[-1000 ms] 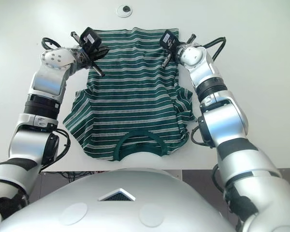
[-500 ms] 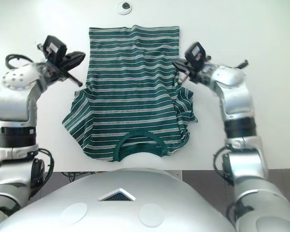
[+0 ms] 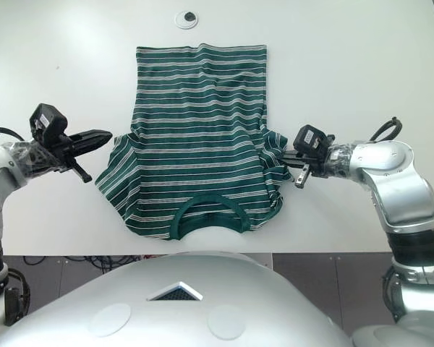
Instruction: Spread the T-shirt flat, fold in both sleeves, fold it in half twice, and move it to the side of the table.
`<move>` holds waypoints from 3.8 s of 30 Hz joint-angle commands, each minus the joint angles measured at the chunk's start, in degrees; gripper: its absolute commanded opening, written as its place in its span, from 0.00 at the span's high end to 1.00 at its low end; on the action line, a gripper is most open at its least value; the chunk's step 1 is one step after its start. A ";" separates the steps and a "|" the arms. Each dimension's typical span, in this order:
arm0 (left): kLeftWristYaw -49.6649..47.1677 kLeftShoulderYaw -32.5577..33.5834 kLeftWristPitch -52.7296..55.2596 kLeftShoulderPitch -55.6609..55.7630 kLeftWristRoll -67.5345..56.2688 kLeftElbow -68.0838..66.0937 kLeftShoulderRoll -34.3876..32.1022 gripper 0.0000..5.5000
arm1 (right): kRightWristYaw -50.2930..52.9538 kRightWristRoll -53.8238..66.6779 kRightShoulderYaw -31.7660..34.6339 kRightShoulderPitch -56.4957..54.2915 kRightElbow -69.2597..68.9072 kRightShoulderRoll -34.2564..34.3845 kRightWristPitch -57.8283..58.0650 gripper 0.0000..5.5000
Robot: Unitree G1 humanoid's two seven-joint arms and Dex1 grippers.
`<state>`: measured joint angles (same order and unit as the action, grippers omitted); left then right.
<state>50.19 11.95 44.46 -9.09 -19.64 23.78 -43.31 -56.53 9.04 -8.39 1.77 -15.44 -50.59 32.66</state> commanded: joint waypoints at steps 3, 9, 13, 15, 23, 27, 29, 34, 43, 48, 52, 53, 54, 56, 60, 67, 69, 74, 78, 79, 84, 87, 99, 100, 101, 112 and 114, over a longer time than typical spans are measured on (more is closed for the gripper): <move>-2.46 -2.24 -3.54 -3.00 3.32 -1.97 -1.46 1.00 | -2.74 -1.33 -1.39 -0.22 2.83 -2.23 -2.82 1.00; -2.83 -2.75 -5.24 -2.89 3.56 -3.98 -1.94 1.00 | -1.03 2.89 2.88 -4.61 2.13 0.38 -1.94 1.00; -3.20 -3.16 -5.54 -2.35 3.47 -4.49 -1.74 1.00 | -1.41 3.32 2.16 -6.13 0.95 0.46 -0.87 1.00; -3.45 -3.52 -5.60 -1.72 3.49 -4.82 -1.59 1.00 | -1.40 2.84 0.95 -5.92 1.47 0.83 -0.61 1.00; -4.60 -4.06 -5.94 -1.28 3.14 -5.02 -1.20 1.00 | -0.67 -2.92 -7.00 -4.24 6.78 0.59 -2.10 1.00; -3.31 -2.60 -6.24 -4.84 2.57 -4.21 -2.53 1.00 | -1.87 -4.09 -5.09 -3.51 9.30 -3.76 -4.55 1.00; -3.29 -1.95 -5.19 -5.76 1.81 -4.50 -2.34 1.00 | -2.57 -4.21 -4.08 -2.78 9.92 -5.33 -5.32 1.00; -4.24 0.94 -0.21 -5.68 -2.99 -6.49 0.29 0.95 | -2.40 -4.69 -3.84 -2.42 10.59 -5.38 -6.42 1.00; 1.34 10.23 9.80 -14.22 -17.34 -2.00 -1.21 0.71 | -1.25 4.72 4.47 -5.89 4.71 -0.83 -2.79 1.00; 0.81 7.38 7.17 -17.59 -14.77 -5.11 -0.64 0.70 | -0.80 7.59 6.13 -8.99 3.65 -0.04 -1.31 1.00; 0.59 4.93 3.66 -18.86 -11.92 -8.94 -0.81 0.70 | -0.75 8.07 5.71 -9.48 3.32 0.08 -1.32 1.00; 0.52 4.71 2.88 -18.90 -11.71 -10.06 -0.78 0.70 | -0.69 8.07 5.56 -9.50 3.33 0.21 -1.37 1.00; 0.64 4.37 2.35 -19.06 -11.71 -10.66 -0.86 0.70 | -0.65 8.03 5.34 -9.50 3.37 0.36 -1.46 1.00; 1.54 3.45 1.46 -19.90 -12.20 -10.49 -0.90 0.73 | -0.64 7.88 4.97 -9.56 3.61 0.62 -1.64 1.00; 2.67 2.97 1.15 -20.80 -14.04 -8.34 -1.15 0.83 | -0.42 7.34 5.31 -8.69 4.55 0.60 -2.14 1.00; 1.69 7.43 1.49 -16.77 -19.05 -7.88 0.38 1.00 | 0.44 6.20 5.26 -7.51 5.27 0.79 -3.14 1.00; 1.61 9.70 2.95 -15.16 -22.66 -6.34 0.98 1.00 | 0.52 6.10 5.26 -7.07 5.26 0.74 -3.36 1.00; 0.73 10.12 5.62 -12.16 -28.31 -1.96 1.85 1.00 | 0.92 5.85 5.08 -5.93 5.03 0.78 -3.71 1.00; -1.89 5.09 6.80 -9.50 -30.44 1.83 4.96 1.00 | 1.54 6.25 5.41 -6.06 5.38 1.46 -3.02 1.00; -2.64 2.30 6.87 -8.80 -29.90 2.62 6.09 1.00 | 2.46 6.49 5.73 -6.38 6.04 2.09 -1.92 1.00; -4.71 -6.13 4.73 -8.65 -25.01 0.17 8.55 1.00 | 5.77 10.07 8.15 -7.17 8.61 5.01 5.91 1.00; -4.63 -8.13 3.21 -9.93 -23.11 -1.54 8.93 0.91 | 6.27 10.75 8.42 -5.04 8.04 5.21 7.07 0.91; -6.64 1.02 1.98 -14.03 -30.17 4.39 10.90 0.71 | 5.62 22.19 21.03 4.41 2.94 1.97 21.82 0.59; -6.70 2.94 2.10 -13.86 -31.82 5.34 10.48 0.71 | 5.52 22.71 21.93 5.50 2.25 1.78 22.95 0.59; -6.71 5.03 2.12 -13.37 -33.40 5.86 10.01 0.71 | 5.45 23.07 22.55 6.94 1.19 1.64 23.75 0.59; -10.79 11.53 1.34 -14.20 -38.05 8.39 10.00 0.71 | 4.41 32.89 31.19 8.34 3.99 0.89 40.07 0.59; -11.80 11.21 0.69 -15.55 -38.02 9.45 11.10 0.71 | 5.07 36.12 33.26 6.92 5.23 2.01 46.20 0.59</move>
<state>39.75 23.26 45.86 -23.31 -57.87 31.89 -33.03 -52.20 42.39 22.77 10.47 -11.13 -48.25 73.61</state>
